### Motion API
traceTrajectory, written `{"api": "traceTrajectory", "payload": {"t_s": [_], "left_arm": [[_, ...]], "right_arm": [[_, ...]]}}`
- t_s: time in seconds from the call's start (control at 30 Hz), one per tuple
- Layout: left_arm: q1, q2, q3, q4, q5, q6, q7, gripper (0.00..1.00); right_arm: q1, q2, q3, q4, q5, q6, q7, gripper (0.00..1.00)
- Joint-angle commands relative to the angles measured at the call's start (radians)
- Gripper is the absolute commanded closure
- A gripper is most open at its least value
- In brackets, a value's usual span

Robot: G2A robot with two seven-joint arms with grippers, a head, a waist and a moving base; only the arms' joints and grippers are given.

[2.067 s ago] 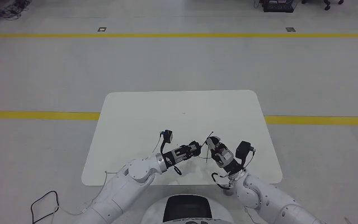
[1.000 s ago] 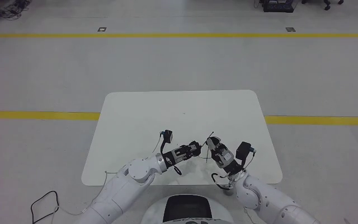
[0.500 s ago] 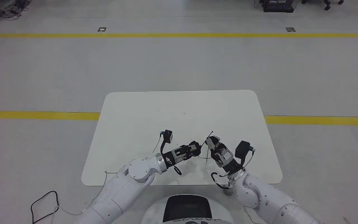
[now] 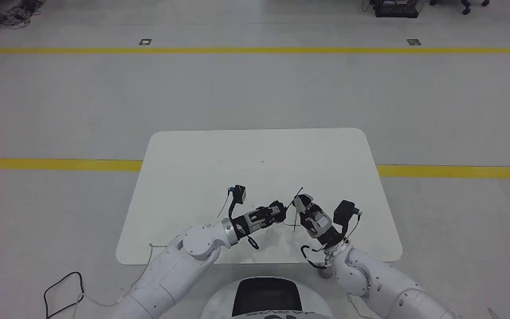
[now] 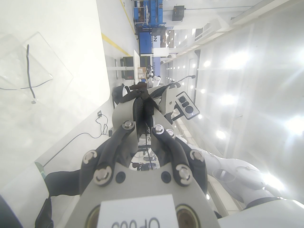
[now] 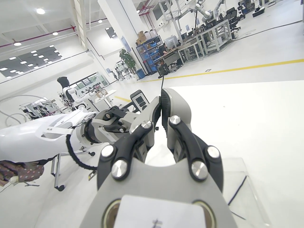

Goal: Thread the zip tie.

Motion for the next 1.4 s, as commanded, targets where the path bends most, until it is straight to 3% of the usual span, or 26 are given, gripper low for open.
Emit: {"api": "traceTrajectory", "payload": {"t_s": [0.0, 0.37, 0.57, 0.67, 0.8, 1.1, 1.37], "left_arm": [[0.001, 0.0, 0.003, -0.005, -0.002, 0.007, 0.004, 1.0], [-0.009, 0.005, 0.004, 0.006, -0.052, 0.019, -0.066, 1.0], [-0.023, 0.017, -0.019, 0.024, -0.114, 0.039, -0.192, 1.0], [-0.025, 0.022, -0.027, 0.026, -0.136, 0.045, -0.222, 1.0], [-0.027, 0.022, -0.018, 0.019, -0.127, 0.04, -0.22, 1.0], [-0.025, 0.021, -0.012, 0.009, -0.124, 0.049, -0.206, 1.0], [-0.017, 0.027, -0.009, -0.009, -0.138, 0.053, -0.226, 1.0]], "right_arm": [[0.001, 0.001, -0.001, 0.004, 0.003, 0.0, -0.002, 1.0], [0.001, 0.015, -0.008, -0.008, -0.001, 0.0, -0.032, 1.0], [0.003, 0.059, -0.032, -0.047, 0.003, 0.0, -0.064, 1.0], [0.015, 0.087, -0.06, -0.07, 0.017, 0.0, -0.072, 1.0], [0.036, 0.113, -0.094, -0.085, 0.037, 0.0, -0.067, 1.0], [0.036, 0.112, -0.091, -0.085, 0.036, 0.004, -0.06, 1.0], [0.021, 0.115, -0.08, -0.078, -0.036, 0.0, -0.095, 1.0]]}}
